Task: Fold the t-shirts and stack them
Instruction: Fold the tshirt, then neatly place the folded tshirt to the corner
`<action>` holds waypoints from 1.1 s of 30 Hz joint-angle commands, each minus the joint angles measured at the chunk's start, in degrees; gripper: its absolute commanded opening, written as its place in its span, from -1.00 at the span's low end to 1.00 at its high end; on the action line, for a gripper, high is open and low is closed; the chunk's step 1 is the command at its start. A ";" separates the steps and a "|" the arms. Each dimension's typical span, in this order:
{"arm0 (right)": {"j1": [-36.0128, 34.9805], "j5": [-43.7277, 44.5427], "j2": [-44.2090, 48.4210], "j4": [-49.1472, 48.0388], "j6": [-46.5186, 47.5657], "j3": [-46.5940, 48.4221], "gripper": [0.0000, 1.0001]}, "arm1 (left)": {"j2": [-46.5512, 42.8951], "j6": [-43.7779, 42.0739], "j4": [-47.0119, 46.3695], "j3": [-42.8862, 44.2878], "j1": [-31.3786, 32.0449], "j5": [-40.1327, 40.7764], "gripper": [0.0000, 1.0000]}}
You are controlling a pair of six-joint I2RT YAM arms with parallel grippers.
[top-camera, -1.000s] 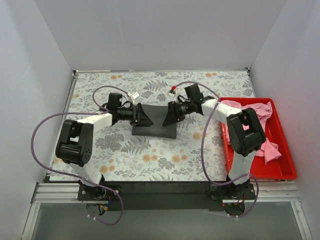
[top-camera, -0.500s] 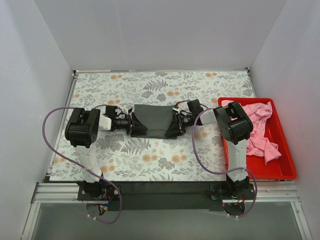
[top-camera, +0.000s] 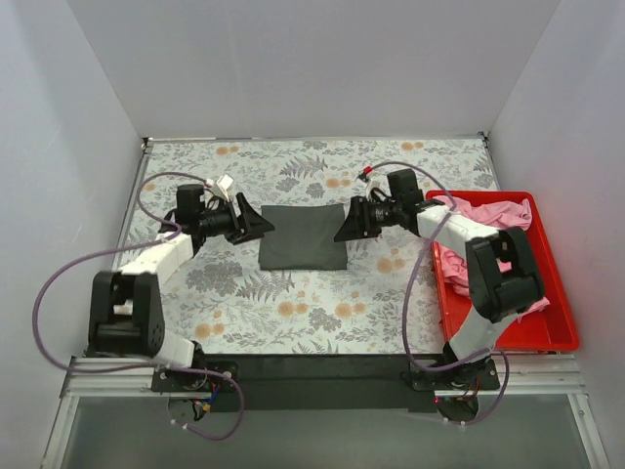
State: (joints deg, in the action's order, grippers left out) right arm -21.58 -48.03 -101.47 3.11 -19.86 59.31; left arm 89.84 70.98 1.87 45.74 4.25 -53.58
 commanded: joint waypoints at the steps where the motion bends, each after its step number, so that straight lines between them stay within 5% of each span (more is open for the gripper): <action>1: 0.23 9.60 8.47 7.16 9.20 3.53 0.27 | -13.43 -4.62 8.14 2.42 1.45 17.59 0.25; 2: 0.14 11.45 10.83 8.30 13.22 3.88 0.46 | -13.99 -5.32 11.11 3.21 4.94 24.77 0.26; 5: 0.23 21.11 15.14 11.64 18.00 3.80 0.60 | -13.21 -7.95 15.17 6.99 13.19 38.57 0.36; 8: 0.05 27.53 16.92 15.07 23.45 5.99 0.96 | -11.10 -6.83 17.55 10.68 15.61 43.20 0.40; 10: -0.04 30.96 16.48 16.48 24.42 8.88 0.96 | -9.17 -7.87 17.82 12.96 15.61 43.22 0.48; 11: -0.04 32.28 15.78 16.57 24.25 9.59 0.96 | -8.29 -8.66 18.51 13.76 16.92 43.73 0.69; 12: 0.05 35.08 15.52 16.57 23.90 10.12 0.96 | -5.41 -10.15 19.83 14.81 18.84 49.57 0.75; 16: -0.12 37.23 13.67 17.89 23.81 13.11 0.97 | 0.50 -6.40 25.90 18.42 25.19 58.40 0.76; 21: -8.02 42.65 10.95 18.24 24.78 15.39 0.97 | -5.02 -6.82 20.29 16.67 21.42 56.31 0.79; 24: -14.79 46.34 6.21 18.59 23.20 17.68 0.97 | -3.37 -6.56 24.57 19.29 21.33 58.40 0.79; 33: -27.54 53.98 -12.51 23.69 15.29 34.54 0.97 | -6.96 -5.15 28.28 18.07 7.19 57.27 0.80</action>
State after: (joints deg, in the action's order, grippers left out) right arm -47.90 -0.19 -111.66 24.32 -0.84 88.64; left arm 87.31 65.25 28.36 63.33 14.79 2.46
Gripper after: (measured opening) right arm 0.984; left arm 0.898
